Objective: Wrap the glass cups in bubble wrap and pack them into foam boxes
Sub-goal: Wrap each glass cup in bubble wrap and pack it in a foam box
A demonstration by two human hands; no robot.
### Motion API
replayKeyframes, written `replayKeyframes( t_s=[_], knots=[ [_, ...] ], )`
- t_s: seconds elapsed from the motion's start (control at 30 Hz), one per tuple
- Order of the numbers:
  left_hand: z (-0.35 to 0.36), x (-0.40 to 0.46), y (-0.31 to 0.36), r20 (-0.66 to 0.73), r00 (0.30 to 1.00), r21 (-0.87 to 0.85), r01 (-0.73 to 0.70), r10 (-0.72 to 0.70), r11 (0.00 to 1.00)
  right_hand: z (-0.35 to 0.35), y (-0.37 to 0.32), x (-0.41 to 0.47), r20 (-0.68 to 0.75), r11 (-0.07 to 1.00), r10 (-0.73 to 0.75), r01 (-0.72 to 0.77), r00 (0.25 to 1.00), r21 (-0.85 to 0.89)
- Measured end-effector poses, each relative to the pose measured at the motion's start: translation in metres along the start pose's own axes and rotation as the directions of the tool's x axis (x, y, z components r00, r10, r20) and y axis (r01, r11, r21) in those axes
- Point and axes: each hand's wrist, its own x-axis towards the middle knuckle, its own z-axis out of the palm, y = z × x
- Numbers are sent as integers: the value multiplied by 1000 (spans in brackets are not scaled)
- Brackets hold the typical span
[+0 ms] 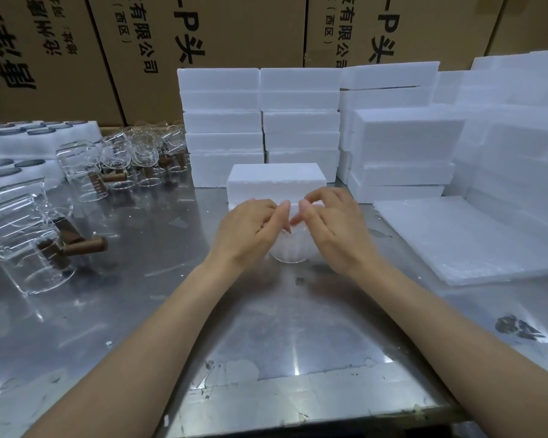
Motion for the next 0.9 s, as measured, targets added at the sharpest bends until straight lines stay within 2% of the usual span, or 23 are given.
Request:
replayKeyframes(
  t_s=[0.07, 0.1, 0.13, 0.2, 0.23, 0.3, 0.37, 0.43, 0.63, 0.73, 0.8, 0.9],
  knots=[
    [-6, -1, -4, -232, 970, -196, 23, -69, 980, -4, 5, 3, -68, 942, 133, -105, 989, 318],
    [-8, 0, -7, -339, 929, -283, 47, -146, 958, -7, 9, 5, -82, 892, 224, -171, 971, 418],
    [-10, 2, -10, -391, 885, -362, 104, -253, 926, -10, 14, 7, -71, 852, 310, -244, 948, 464],
    [-10, 8, -24, -337, 815, -466, 291, -472, 836, -12, 29, 12, 26, 769, 432, -384, 901, 511],
    [-7, 9, -32, -251, 790, -500, 389, -560, 774, -11, 35, 14, 85, 736, 464, -437, 882, 518],
    [-1, 10, -47, -59, 768, -553, 506, -637, 662, -9, 40, 16, 159, 704, 487, -493, 859, 511],
    [3, 10, -52, 64, 768, -561, 556, -638, 613, -7, 40, 17, 209, 703, 462, -500, 862, 506],
    [3, 11, -50, 92, 768, -511, 583, -634, 631, -6, 39, 17, 233, 718, 436, -492, 869, 493],
    [-7, 8, -38, -32, 744, -436, 590, -667, 679, -11, 35, 21, 171, 642, 524, -519, 834, 565],
    [-11, 7, -34, -127, 735, -391, 580, -666, 715, -12, 35, 21, 148, 692, 541, -538, 828, 481],
    [-12, 7, -33, -157, 757, -328, 567, -635, 756, -13, 36, 20, 163, 701, 555, -565, 815, 436],
    [-9, 7, -32, -163, 811, -216, 526, -561, 823, -14, 37, 20, 225, 607, 611, -632, 759, 482]
  ],
)
